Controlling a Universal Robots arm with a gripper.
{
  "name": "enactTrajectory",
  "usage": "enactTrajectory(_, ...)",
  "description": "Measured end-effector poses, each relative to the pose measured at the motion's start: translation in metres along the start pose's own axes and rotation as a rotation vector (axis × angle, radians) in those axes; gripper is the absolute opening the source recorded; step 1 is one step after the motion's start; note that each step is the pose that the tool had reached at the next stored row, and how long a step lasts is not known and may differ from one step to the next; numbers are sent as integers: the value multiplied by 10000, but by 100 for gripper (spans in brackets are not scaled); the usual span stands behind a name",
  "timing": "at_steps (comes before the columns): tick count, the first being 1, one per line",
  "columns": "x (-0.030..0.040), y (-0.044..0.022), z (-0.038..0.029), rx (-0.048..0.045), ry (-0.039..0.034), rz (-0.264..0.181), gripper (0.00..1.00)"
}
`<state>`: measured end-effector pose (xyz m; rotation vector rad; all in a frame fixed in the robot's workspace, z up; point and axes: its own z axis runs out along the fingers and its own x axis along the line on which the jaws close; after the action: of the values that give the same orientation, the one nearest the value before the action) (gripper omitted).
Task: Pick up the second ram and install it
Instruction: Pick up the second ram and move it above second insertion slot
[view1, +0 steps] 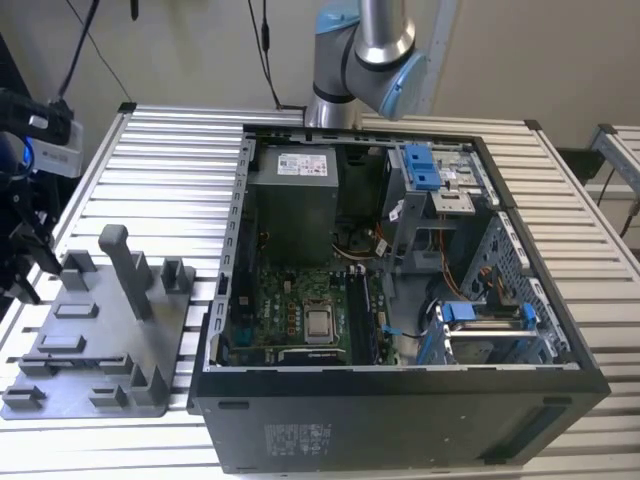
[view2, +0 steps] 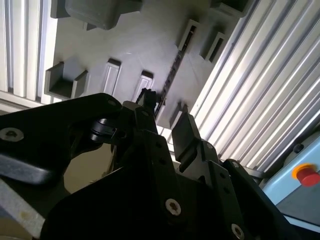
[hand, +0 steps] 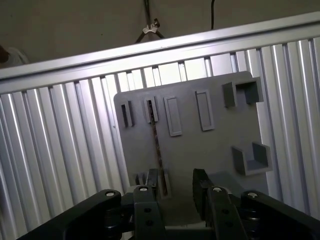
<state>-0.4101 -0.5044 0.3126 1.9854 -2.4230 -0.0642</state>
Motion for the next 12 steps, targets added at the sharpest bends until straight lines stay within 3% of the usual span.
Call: enactTrajectory(12, 2, -3, 95, 0, 2, 1, 42)
